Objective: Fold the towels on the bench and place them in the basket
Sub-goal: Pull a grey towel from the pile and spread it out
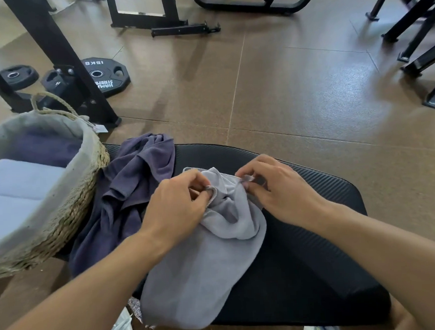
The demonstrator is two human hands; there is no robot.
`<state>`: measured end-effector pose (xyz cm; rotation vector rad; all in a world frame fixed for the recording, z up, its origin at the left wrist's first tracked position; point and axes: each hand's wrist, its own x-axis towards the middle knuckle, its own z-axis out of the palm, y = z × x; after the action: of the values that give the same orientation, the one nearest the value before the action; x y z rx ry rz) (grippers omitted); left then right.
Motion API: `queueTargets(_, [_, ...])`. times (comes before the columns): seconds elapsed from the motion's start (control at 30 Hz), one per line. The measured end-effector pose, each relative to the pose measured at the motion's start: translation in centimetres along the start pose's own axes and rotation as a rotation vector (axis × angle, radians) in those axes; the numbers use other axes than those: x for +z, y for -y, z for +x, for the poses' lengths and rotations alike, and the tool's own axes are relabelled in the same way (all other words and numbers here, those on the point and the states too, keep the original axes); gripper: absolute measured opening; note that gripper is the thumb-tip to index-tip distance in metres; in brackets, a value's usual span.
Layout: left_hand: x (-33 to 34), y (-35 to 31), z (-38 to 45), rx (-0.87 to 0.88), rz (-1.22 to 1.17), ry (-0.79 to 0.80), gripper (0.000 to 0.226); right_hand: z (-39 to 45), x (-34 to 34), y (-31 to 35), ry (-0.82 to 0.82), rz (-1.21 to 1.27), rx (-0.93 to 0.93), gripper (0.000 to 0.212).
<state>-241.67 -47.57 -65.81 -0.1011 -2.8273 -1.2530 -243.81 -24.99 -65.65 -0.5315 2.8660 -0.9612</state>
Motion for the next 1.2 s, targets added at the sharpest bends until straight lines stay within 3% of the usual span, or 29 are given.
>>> queueTargets(0.17, [0.4, 0.0, 2.6, -0.024, 0.003, -0.020, 0.008, 1.7, 0.1, -0.2, 0.137, -0.098, -0.029, 0.006])
queueTargets(0.3, [1.3, 1.0, 4.6, -0.047, 0.063, 0.094, 0.009, 2.3, -0.3, -1.2, 0.348, -0.138, -0.079, 0.013])
queueTargets(0.4, [1.8, 1.5, 5.8, -0.043, 0.101, 0.143, 0.010, 2.3, -1.4, -2.6, 0.403, -0.086, -0.081, 0.012])
queueTargets(0.63, [0.9, 2.4, 5.9, -0.052, -0.008, 0.163, 0.011, 1.4, -1.5, -3.4, 0.296, -0.030, -0.066, 0.005])
queueTargets(0.87, [-1.1, 0.9, 3.0, -0.118, -0.123, 0.007, 0.010, -0.4, -5.9, -1.5, 0.188, 0.326, 0.026, 0.006])
queueTargets(1.0, [-3.9, 1.4, 0.5, -0.190, -0.254, 0.024, 0.004, -3.2, -7.3, -1.2, 0.124, 0.543, -0.002, 0.006])
queueTargets(1.07, [-5.3, 1.6, -0.6, -0.258, -0.408, -0.002, 0.012, -4.7, -8.0, -1.3, 0.152, 0.573, -0.014, 0.013])
queueTargets(1.2, [-7.2, 1.2, -2.2, -0.306, -0.595, -0.108, 0.004, -7.2, -9.0, -1.6, 0.176, 0.455, 0.012, 0.027])
